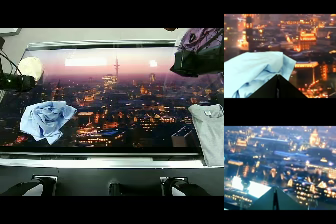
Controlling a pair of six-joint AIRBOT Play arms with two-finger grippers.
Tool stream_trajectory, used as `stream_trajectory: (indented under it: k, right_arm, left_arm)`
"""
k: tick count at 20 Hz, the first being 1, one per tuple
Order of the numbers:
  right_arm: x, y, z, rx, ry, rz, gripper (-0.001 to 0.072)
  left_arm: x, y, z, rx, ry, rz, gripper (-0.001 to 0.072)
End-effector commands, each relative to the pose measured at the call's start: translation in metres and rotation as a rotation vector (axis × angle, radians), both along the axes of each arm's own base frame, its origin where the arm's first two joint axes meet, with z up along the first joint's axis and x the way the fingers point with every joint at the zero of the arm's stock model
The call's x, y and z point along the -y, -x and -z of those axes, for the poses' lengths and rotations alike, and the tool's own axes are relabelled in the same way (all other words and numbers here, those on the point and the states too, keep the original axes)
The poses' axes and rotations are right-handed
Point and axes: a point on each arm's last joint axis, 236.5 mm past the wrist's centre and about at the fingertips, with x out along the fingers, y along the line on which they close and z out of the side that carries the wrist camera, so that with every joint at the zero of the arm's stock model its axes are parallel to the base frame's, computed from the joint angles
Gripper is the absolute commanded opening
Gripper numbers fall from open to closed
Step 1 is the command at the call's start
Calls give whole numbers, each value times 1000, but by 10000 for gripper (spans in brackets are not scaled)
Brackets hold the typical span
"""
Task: Fold the clothes and pants, and hang the long-sleeved shirts on hangers.
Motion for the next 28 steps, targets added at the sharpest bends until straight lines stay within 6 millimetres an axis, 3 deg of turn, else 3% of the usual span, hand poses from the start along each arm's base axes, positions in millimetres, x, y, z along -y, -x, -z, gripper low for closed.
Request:
stream_trajectory:
  k: [1,2,4,6,10,13,16,17,18,19,21,22,25,28]
  right_arm:
    - [0,-3,-3,16,-6,4,35]
    - [-1,-3,-3,16,-6,4,35]
    - [0,-3,-3,16,-4,4,35]
    - [0,-3,-3,16,-5,4,35]
    - [0,-2,-2,10,-2,2,35]
    - [0,-2,-2,11,-2,3,35]
    - [0,-2,-2,12,-3,3,35]
    - [0,-2,-2,13,-3,3,35]
    - [0,-2,-2,12,-3,3,35]
    - [0,-2,-2,12,-3,3,35]
    - [0,-2,-2,13,-3,3,36]
    - [0,-2,-2,12,-3,3,36]
    - [0,-2,-2,13,-3,3,64]
    - [0,-1,-1,8,-1,2,93]
  left_arm:
    - [1,1,0,-7,12,-10,21]
    - [2,5,3,-31,24,-22,52]
    - [-14,9,12,-75,-2,-107,720]
    - [-35,25,36,-194,-72,-148,720]
    - [-67,38,110,-297,-36,-286,720]
    - [-73,49,166,-352,-35,-303,720]
    - [-72,43,199,-319,-26,-305,720]
    - [-70,43,204,-328,-18,-306,509]
    - [-66,42,205,-330,-1,-304,21]
    - [-61,35,202,-307,37,-319,17]
    - [-28,21,185,-280,184,-315,17]
    - [6,11,167,-248,274,-234,17]
    - [142,-7,80,-96,521,115,16]
    - [265,9,0,90,614,366,15]
